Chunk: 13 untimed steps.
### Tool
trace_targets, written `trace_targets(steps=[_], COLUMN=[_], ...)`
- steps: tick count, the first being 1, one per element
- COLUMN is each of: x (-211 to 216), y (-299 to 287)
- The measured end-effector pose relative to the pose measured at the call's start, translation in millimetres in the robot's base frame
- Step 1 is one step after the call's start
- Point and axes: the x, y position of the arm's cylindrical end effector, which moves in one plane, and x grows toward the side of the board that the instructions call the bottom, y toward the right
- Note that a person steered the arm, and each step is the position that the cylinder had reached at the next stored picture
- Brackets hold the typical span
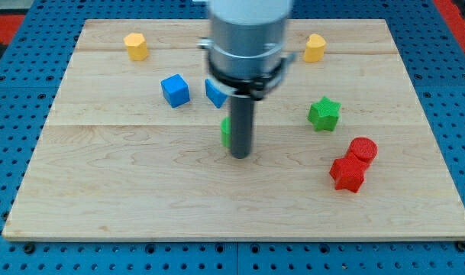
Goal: Group up the green blocks at the bottom side of the blue triangle
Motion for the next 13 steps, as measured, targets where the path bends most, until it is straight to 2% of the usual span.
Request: trace_targets(steps=[1,2,3,4,5,6,7,8,9,10,12,13], x=[-23,-25,-16,-28,-47,-45,-91,-116,-98,-66,-62,-62], y=[-16,-16,9,10,-20,49,93,128,223,231,66,15])
